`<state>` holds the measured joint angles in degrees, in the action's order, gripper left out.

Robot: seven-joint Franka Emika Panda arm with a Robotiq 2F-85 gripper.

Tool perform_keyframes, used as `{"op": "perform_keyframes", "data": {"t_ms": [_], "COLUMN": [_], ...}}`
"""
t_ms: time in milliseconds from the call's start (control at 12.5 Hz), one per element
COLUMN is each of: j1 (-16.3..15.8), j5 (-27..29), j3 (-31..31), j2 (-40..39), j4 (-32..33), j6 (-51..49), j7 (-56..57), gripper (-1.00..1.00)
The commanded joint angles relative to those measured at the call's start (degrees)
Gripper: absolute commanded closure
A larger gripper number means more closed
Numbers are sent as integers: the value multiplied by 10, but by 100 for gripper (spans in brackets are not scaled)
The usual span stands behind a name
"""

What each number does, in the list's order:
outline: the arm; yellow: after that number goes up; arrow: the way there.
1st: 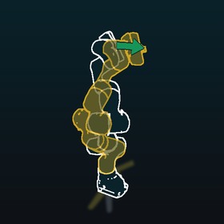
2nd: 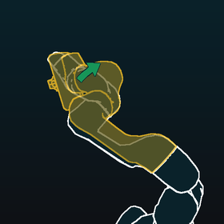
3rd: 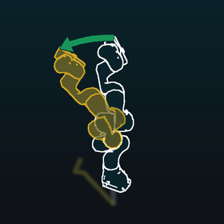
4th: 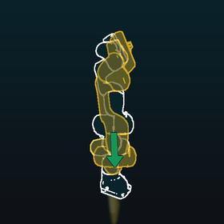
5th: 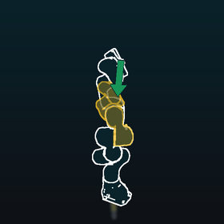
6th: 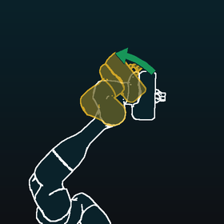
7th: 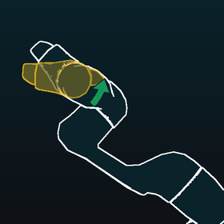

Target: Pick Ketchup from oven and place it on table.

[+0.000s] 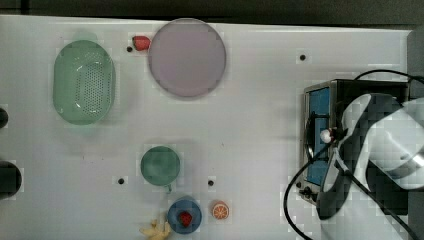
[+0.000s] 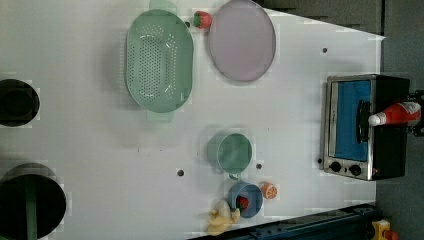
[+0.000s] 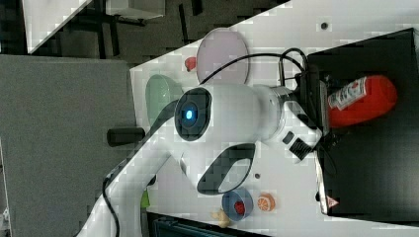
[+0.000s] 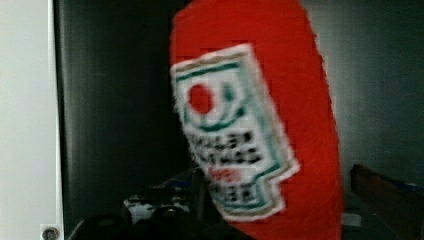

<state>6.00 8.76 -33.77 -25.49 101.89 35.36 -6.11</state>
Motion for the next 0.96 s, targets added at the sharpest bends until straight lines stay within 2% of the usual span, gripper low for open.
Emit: {"op": "perform_keyframes", "data": {"t_ms": [80,240,320,480,560,800,960], "j1": [10,12,14,15,14,12,5], "j5": [5,21,30,36,36,33,30], "j3": [-18,-17,-17,-17,-17,-17,-17], "j2": [19,9,6,4,7,25,52], "j4": [1,4,5,9,8,-12,-38], "j6": [30,30,36,38,38,21,-28], "j7": [-9,-9,-9,-8,-8,-8,-8], "gripper": [-100,-100,-92,-43,-27,-27,-27]}}
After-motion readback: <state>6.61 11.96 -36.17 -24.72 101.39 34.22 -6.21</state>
